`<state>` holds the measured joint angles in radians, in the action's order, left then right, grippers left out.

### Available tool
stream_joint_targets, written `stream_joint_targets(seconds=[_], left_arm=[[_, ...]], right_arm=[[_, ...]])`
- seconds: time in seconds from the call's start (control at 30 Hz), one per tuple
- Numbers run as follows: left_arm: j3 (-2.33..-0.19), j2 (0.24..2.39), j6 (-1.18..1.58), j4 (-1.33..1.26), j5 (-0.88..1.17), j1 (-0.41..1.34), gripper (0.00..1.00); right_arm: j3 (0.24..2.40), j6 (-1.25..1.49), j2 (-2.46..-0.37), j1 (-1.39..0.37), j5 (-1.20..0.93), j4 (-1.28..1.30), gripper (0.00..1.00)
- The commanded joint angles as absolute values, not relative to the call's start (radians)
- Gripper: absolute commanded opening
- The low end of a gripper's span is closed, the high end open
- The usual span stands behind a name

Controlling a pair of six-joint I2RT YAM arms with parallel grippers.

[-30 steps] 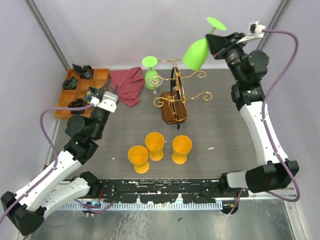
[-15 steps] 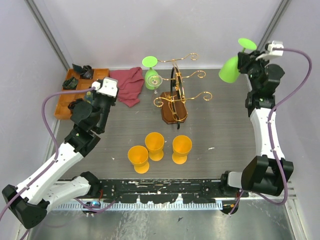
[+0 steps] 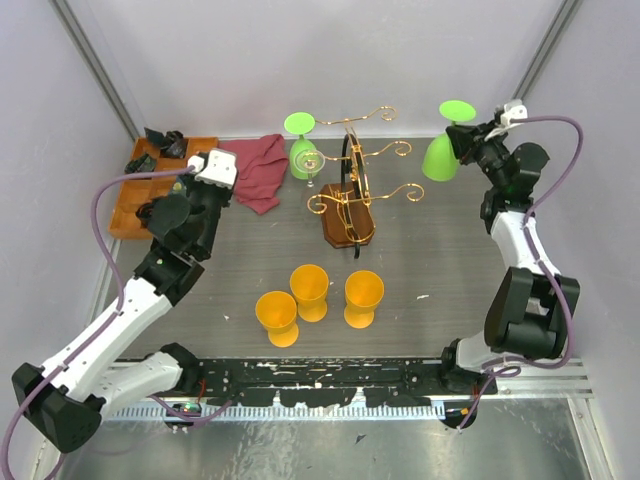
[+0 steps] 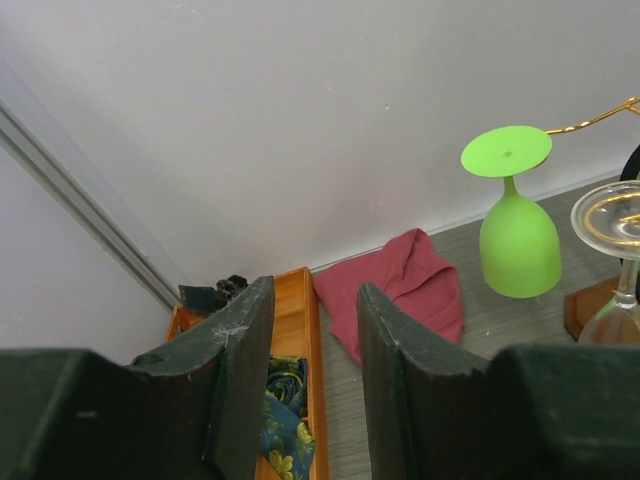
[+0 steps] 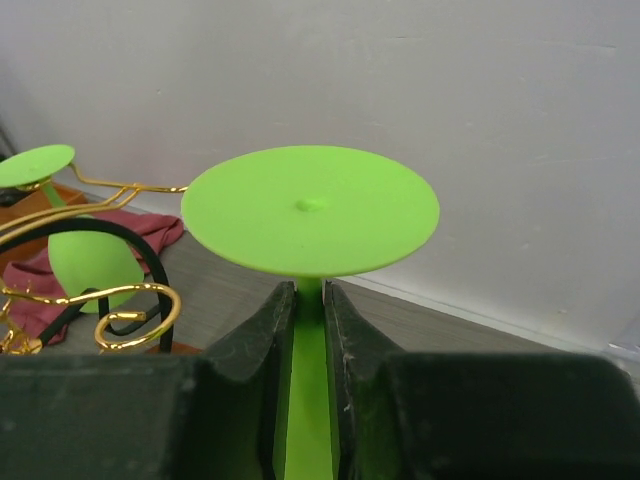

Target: Place the wine glass upside down on the wine glass rack

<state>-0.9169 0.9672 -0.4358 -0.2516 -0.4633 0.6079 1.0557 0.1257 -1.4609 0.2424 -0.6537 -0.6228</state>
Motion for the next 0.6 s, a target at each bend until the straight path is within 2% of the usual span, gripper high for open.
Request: stream_joint_targets(seconds=[0.0,0.13,0.27,0.37,0.57], left_arm=[[-0.951,0.996,-0.425,-0.317,-0.439,0.579,0.46],[-0.958,1.026,-0.423,-0.336,-0.422,0.553,0.46],[-0.969,1.058,-0.421,-0.342,-0.408,0.525,0.45],[-0.972,1.073,-0.413,-0.350,-0.406,0.508,0.46],[-0.968,1.089,-0.405,-0.356,-0.406,0.480,0.46]], right_arm=[[1.027,0.128,-1.526,0.243,-0.801,-0.895,0.00],[0.987,0.253,-1.642,0.254,-0.846,-1.182,0.00],[1.089,0.661,-1.859,0.285,-0.944,-1.649,0.02],[1.205,0.773,-1.963,0.274,-0.992,-1.705,0.00],[1.228,0.740,-1.995,0.259,-0.981,-1.696,0.03]])
